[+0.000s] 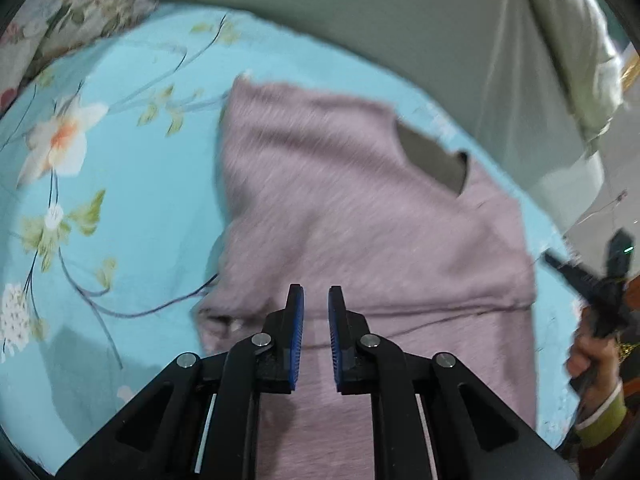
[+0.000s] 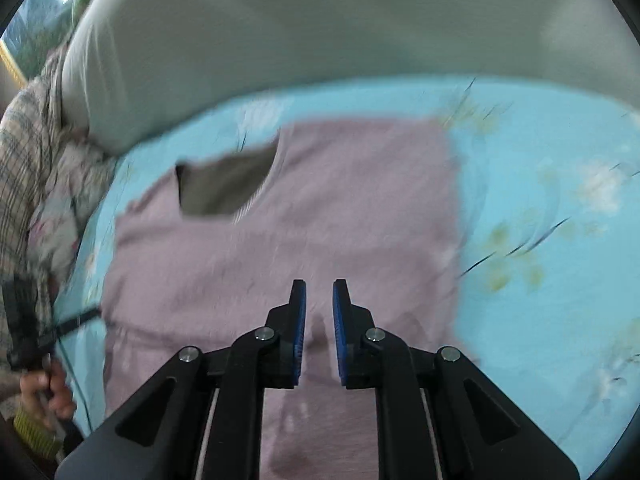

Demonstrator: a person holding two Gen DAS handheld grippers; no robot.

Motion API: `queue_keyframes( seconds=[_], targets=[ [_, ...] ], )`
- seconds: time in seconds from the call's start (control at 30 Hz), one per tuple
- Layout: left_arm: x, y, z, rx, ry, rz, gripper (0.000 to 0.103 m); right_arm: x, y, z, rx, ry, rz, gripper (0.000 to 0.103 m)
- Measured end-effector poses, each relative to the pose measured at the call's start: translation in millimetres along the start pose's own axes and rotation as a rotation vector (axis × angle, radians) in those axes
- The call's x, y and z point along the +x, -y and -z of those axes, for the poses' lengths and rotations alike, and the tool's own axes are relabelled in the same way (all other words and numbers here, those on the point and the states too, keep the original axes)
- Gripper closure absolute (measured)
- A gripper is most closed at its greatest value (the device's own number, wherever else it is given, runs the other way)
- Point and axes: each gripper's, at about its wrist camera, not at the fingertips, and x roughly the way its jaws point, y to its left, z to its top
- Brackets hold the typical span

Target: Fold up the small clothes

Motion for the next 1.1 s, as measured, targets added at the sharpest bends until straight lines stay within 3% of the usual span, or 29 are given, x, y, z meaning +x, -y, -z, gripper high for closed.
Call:
queue_keyframes(
  seconds=[0.1,0.2,0.3,0.37,0.4,0.43,0.47,0.67,0.8,0.93,1.03,1.1],
  targets=[
    [14,5,-8,0.002,-0.033,-0.052,0.080,24,18,8,0.038,-0.078,0.101,0.089],
    [35,-6,-1,-0.007,-0.109,-0.109,0.083,12,41,15,0.120,-0.052,0.114,0.089],
    [25,-5,6,-0.003,-0.095,-0.093,0.082,-13,48,24,0.138,-0.027,0.106,0.088],
    [11,-2,14,0.011,-0.090,-0.093,0.078,-30,49,31,0.132,-0.019,0.078,0.078],
    [2,-1,20,0.021,-0.087,-0.095,0.071,-39,48,37,0.123,-0.017,0.062,0.064],
    [-8,-1,29,0.029,-0.083,-0.095,0.067,-52,46,48,0.110,-0.005,0.042,0.053],
    [-16,-1,36,0.033,-0.079,-0.092,0.063,-63,43,58,0.099,0.006,0.025,0.051],
    [-61,-19,100,0.013,-0.113,-0.080,0.051,-94,37,119,0.048,-0.053,-0.020,0.050],
    [-85,-36,150,-0.018,-0.156,-0.038,0.043,-110,54,164,0.104,-0.100,-0.029,0.050],
    [-95,-48,194,-0.033,-0.215,-0.007,0.043,-116,67,211,0.133,-0.180,-0.030,0.050],
    [-110,-53,229,-0.036,-0.225,0.052,0.038,-115,67,253,0.124,-0.278,-0.090,0.050],
    [-116,-56,245,-0.042,-0.239,0.095,0.037,-121,64,273,0.111,-0.281,-0.146,0.050]
  ],
)
